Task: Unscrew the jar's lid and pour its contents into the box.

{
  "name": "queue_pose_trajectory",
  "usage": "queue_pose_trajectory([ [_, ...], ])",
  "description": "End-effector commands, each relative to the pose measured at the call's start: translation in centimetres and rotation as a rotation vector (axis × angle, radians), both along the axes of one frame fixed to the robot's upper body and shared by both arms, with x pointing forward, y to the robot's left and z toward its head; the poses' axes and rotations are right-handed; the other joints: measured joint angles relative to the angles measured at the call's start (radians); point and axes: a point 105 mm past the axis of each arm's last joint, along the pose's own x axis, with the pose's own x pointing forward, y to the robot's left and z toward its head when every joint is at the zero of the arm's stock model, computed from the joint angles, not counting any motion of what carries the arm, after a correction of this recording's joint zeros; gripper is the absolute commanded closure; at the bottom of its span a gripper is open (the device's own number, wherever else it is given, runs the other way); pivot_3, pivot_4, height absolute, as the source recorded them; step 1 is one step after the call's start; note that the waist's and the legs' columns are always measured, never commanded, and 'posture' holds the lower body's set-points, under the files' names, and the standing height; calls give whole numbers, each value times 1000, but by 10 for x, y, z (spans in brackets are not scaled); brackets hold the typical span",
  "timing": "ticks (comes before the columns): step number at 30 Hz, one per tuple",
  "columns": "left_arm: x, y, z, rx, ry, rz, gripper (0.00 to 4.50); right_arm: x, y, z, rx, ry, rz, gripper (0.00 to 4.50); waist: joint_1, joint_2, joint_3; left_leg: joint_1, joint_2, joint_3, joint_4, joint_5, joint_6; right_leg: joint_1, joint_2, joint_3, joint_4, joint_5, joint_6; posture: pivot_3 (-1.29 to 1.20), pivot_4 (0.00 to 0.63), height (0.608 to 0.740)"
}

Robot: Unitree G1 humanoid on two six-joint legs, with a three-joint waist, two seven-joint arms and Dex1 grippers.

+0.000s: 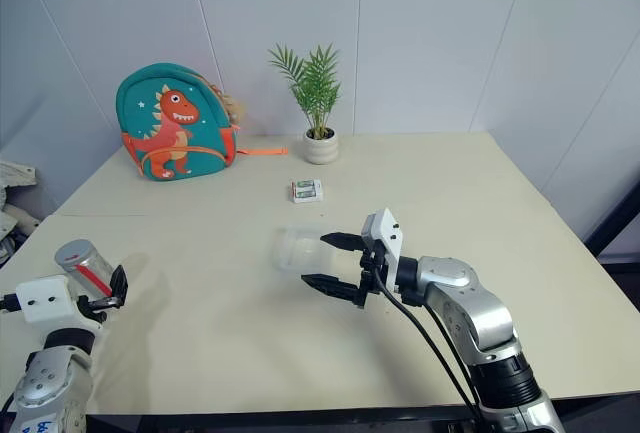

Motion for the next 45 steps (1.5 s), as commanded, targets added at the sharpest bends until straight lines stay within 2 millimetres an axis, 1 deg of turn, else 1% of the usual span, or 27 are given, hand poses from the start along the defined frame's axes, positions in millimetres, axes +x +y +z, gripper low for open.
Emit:
queue_pose_trajectory([
  [1, 4, -1, 6, 16, -30, 38, 42, -5, -1, 10, 6, -40, 25, 0, 0, 0, 0, 0, 0, 0, 0, 0, 0, 0, 0, 0, 0, 0, 0, 0, 150, 740],
  [9, 16, 4, 1, -29, -24, 116, 42, -5, -5, 8, -34, -17, 63, 0, -1, 0, 0, 0, 0, 0, 0, 0, 0, 0, 0, -1, 0, 0, 0, 0, 150, 740],
  [14, 18, 4, 1, -25, -20, 125, 42, -8, -7, 7, -71, -16, 111, 0, -1, 0, 0, 0, 0, 0, 0, 0, 0, 0, 0, 0, -1, 0, 0, 0, 150, 740],
  [18, 17, 8, -2, -22, -3, 155, 42, -10, -7, 7, -79, -17, 135, 0, -1, 0, 0, 0, 0, 0, -1, 0, 0, 0, 0, -1, -1, 0, 0, 0, 150, 740],
  [23, 23, 12, -1, -20, 2, 168, 42, -14, -5, 5, -97, -8, 178, 0, 0, 0, 0, 0, 0, 0, 0, 0, 0, 0, 0, -1, -1, 0, 0, 0, 150, 740],
  [29, 29, 18, -2, -19, 16, 178, 42, -9, -1, 9, -79, -37, 168, 0, 0, -1, 0, 0, 0, 0, -1, 0, 0, 0, 0, -1, -1, 0, 0, 0, 150, 740],
  [44, 40, 27, -5, -14, 60, 185, 42, -14, 11, 21, 1, -94, 171, 0, 0, -1, 0, -1, 0, 0, -1, 0, -1, 0, 0, -2, -2, 0, 0, 0, 150, 740],
  [45, 40, 27, -5, -14, 64, 187, 211, -15, 12, 21, 4, -95, 173, 0, -1, -1, 0, -1, 0, 0, -1, 0, -1, 0, 0, -2, -2, 0, 0, 0, 150, 740],
])
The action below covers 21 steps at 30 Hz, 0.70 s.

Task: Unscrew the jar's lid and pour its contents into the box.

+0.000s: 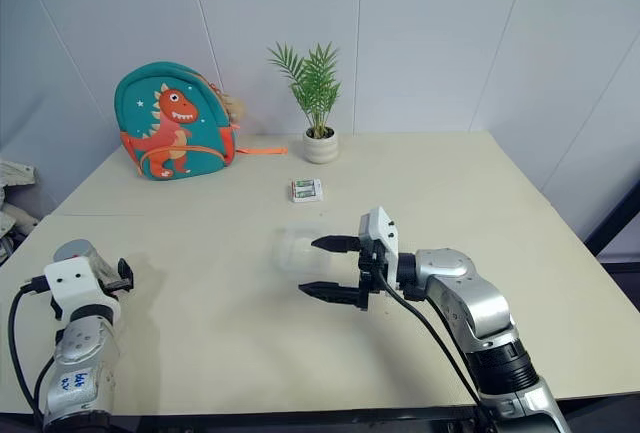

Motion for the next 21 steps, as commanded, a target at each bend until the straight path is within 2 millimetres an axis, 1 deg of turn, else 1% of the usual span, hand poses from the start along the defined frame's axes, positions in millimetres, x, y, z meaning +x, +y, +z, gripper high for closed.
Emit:
queue_pose_trajectory([
  [1, 0, 6, 14, 45, -25, 17, 411, -8, 5, 16, 40, -71, 31, 0, -1, 0, 0, 0, 0, 0, 0, 0, 0, 0, 0, 0, 0, 0, 0, 0, 150, 740],
  [3, 1, 6, 13, 41, -17, 19, 854, -9, 6, 16, 41, -71, 33, 0, 0, 0, 0, 0, 0, 0, 0, 0, 0, 0, 0, 0, 0, 0, 0, 0, 150, 740],
  [7, 2, 5, 10, 26, -8, 11, 2104, -10, 6, 14, 42, -66, 31, 0, 0, 0, 0, 0, 0, -1, 0, 0, 0, 0, 0, 0, 0, 0, 0, 0, 150, 740],
  [8, 3, 5, 9, 21, -8, 3, 2346, -10, 6, 14, 42, -64, 30, 0, -1, 0, 0, 0, 0, -1, 0, 0, 0, 0, 0, 0, 0, 0, 0, 0, 150, 740],
  [10, 4, 3, 10, 10, -17, -11, 2402, -10, 5, 13, 43, -61, 27, 0, -1, 0, 0, 0, 0, -1, 0, 0, 0, 0, 0, 0, 0, 0, 0, 0, 150, 740],
  [12, 6, -5, 18, 11, -56, -71, 2402, -11, 5, 12, 44, -58, 22, 0, 0, 0, 0, 0, 0, -1, 0, 0, 0, 0, 0, 0, 0, 0, 0, 0, 150, 740],
  [15, 6, -26, 43, 61, -145, -259, 2402, -11, 0, 12, 45, -50, -5, 0, 0, 0, 0, -1, 0, -1, 0, 0, 0, 0, -1, 0, 0, 0, 0, 0, 150, 740],
  [18, 3, -46, 61, 83, -197, -448, 2402, -14, -8, 11, 45, -42, -36, 0, 0, -1, 1, -1, 0, -1, -1, 0, -1, -1, -1, -1, -1, 0, 0, 0, 150, 740],
  [21, -1, -77, 78, 124, -211, -705, 2402, -17, -19, 11, 50, -29, -89, 0, 0, -1, 1, -2, 0, -1, -1, 0, -1, -1, -2, -1, -2, 0, 0, 0, 150, 740],
])
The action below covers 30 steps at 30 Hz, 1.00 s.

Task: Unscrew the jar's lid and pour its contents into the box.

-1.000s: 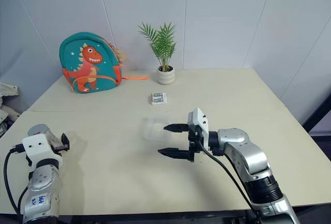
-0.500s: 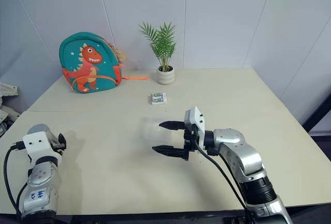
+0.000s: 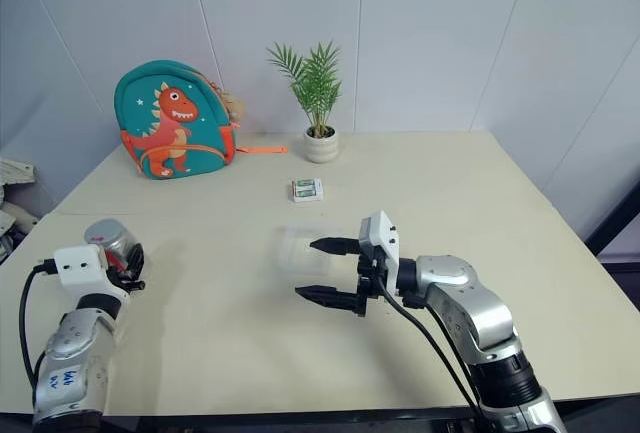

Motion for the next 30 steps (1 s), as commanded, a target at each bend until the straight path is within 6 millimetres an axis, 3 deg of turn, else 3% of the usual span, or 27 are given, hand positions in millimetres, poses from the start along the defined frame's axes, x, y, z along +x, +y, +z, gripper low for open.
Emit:
queue_pose_trajectory([
  [1, -9, -38, 33, 83, -71, -304, 2402, -9, -13, 15, 34, -37, -51, 0, 0, 0, 0, 0, 0, 0, 0, 0, 0, 0, 0, 0, 0, 0, 0, 0, 150, 740],
  [7, -15, -116, 38, 121, 15, -850, 2402, -19, -33, 18, 23, -26, -151, 0, 1, 0, 0, -1, 0, 0, 0, 0, 1, 0, 0, 0, -1, 0, 0, 0, 150, 740],
  [14, -15, -180, 18, 161, 99, -1215, 2402, -28, -41, 23, -1, -58, -210, 0, -3, 1, 0, -3, 0, 1, 1, 0, 1, -1, 2, -2, -1, 0, 0, 0, 150, 740],
  [19, -19, -211, 4, 216, 131, -1386, 2402, -32, -26, 31, 49, -41, -229, 0, -3, 1, 1, -4, 0, 1, 1, 0, 1, -1, 3, -2, -1, 0, 0, 0, 150, 740],
  [30, -22, -230, -11, 329, 147, -1514, 2402, -27, 13, 31, 55, 18, -246, 0, -1, 1, 1, -6, 0, 0, 3, 1, 1, -3, 3, -2, 1, 0, 0, 0, 150, 740],
])
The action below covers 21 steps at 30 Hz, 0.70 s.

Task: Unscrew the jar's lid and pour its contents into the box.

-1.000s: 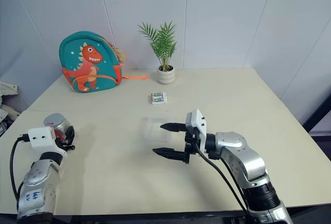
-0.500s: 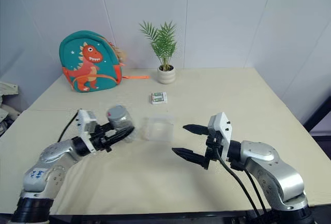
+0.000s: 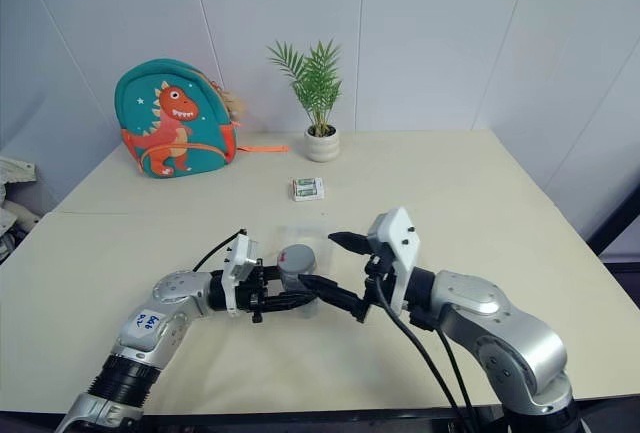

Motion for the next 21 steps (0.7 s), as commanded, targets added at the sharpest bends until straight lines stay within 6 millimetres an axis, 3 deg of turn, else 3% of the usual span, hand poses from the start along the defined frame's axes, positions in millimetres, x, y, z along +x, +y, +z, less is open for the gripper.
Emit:
queue_pose_trajectory([
  [1, -1, -5, 5, 20, -67, -39, 2402, 2, 11, 5, 1, -14, -6, 0, -1, 0, 0, 0, 0, 0, 0, 0, 0, 0, 0, 0, 0, 0, 0, 0, 150, 740],
  [10, 2, -8, 5, 18, -97, -34, 2402, 5, 26, 1, -4, 38, 11, 0, 0, 0, 0, -1, 0, 0, 0, 0, 0, -1, 0, 0, 0, 0, 0, 0, 150, 740],
  [21, 3, -10, 8, 6, -106, -20, 2402, 12, 28, -10, -29, 67, -4, 0, -1, 0, 0, -1, 0, 0, 0, 1, 1, -1, 0, 0, 1, 0, 0, 0, 150, 740],
])
